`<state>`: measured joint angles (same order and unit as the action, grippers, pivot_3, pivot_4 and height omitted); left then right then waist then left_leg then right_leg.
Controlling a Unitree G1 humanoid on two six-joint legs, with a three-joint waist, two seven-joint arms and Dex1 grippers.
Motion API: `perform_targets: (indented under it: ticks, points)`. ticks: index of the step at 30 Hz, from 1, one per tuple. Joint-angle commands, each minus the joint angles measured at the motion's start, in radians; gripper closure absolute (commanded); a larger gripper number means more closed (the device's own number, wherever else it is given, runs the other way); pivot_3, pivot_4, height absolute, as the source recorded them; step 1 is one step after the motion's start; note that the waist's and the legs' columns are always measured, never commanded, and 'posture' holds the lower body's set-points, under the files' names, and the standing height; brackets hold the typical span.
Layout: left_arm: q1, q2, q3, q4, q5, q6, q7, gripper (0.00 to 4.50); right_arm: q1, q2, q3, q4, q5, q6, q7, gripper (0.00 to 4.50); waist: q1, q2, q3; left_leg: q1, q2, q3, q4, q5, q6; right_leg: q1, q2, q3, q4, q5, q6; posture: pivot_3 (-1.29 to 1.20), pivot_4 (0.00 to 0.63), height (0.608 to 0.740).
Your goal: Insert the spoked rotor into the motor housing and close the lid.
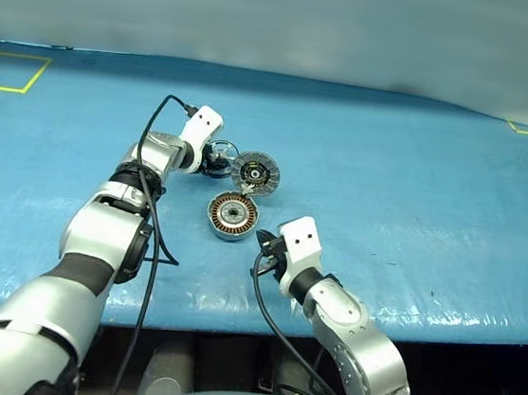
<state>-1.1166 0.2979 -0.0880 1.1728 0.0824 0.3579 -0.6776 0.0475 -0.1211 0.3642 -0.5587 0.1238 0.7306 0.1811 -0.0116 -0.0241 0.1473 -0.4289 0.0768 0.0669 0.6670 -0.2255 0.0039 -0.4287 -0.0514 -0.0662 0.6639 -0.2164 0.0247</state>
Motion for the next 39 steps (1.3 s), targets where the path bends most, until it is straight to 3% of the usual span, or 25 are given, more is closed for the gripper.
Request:
perform_targets:
  ticks: [1, 2, 10, 16, 28, 39]
  points:
    - [-0.020, 0.007, -0.009, 0.010, 0.016, -0.006, -0.005, 2.94, -0.009, 0.008, -0.004, -0.019, 0.001, -0.014, -0.003, 4.50, 0.001, 0.000, 0.000, 0.000, 0.000, 0.000, 0.000, 0.000, 0.000, 0.000, 0.000, 0.000, 0.000, 0.000, 0.000, 0.00, 0.150, 0.740]
    - [-0.019, 0.011, -0.013, 0.007, 0.020, -0.009, -0.011, 3.15, -0.010, 0.009, -0.003, -0.019, 0.001, -0.014, -0.003, 4.50, 0.001, 0.000, 0.000, 0.000, 0.000, 0.000, 0.000, 0.000, 0.000, 0.000, 0.000, 0.000, 0.000, 0.000, 0.000, 0.00, 0.150, 0.740]
    - [-0.001, 0.053, -0.039, -0.020, 0.042, -0.029, -0.071, 3.15, -0.017, 0.014, -0.006, -0.012, 0.004, -0.014, -0.002, 4.50, -0.004, 0.000, 0.000, 0.001, 0.000, 0.000, 0.000, 0.000, 0.000, 0.000, 0.000, 0.000, 0.001, 0.000, 0.000, 0.00, 0.150, 0.740]
    - [0.058, 0.133, -0.082, -0.126, 0.053, -0.026, -0.220, 3.15, -0.017, 0.019, -0.006, -0.007, 0.007, -0.015, -0.002, 4.50, -0.015, 0.000, 0.000, 0.000, 0.000, 0.000, 0.000, 0.000, 0.000, 0.000, 0.001, 0.001, 0.001, 0.000, 0.000, 0.00, 0.150, 0.740]
    - [0.342, 0.337, -0.086, -0.652, -0.034, 0.162, -0.465, 3.15, -0.017, 0.025, -0.006, 0.001, 0.016, -0.038, 0.011, 4.50, -0.015, 0.000, 0.000, 0.001, 0.001, 0.000, 0.000, 0.000, 0.000, -0.001, 0.001, 0.001, 0.001, 0.000, -0.001, 0.00, 0.150, 0.740]
    - [0.597, 0.491, 0.008, -1.040, -0.214, 0.328, -0.528, 3.15, 0.004, -0.035, -0.018, -0.004, 0.029, -0.135, 0.096, 4.50, -0.009, 0.001, 0.000, 0.001, 0.001, -0.004, 0.000, 0.000, 0.000, -0.001, 0.001, 0.002, 0.001, -0.001, -0.002, 0.00, 0.150, 0.740]
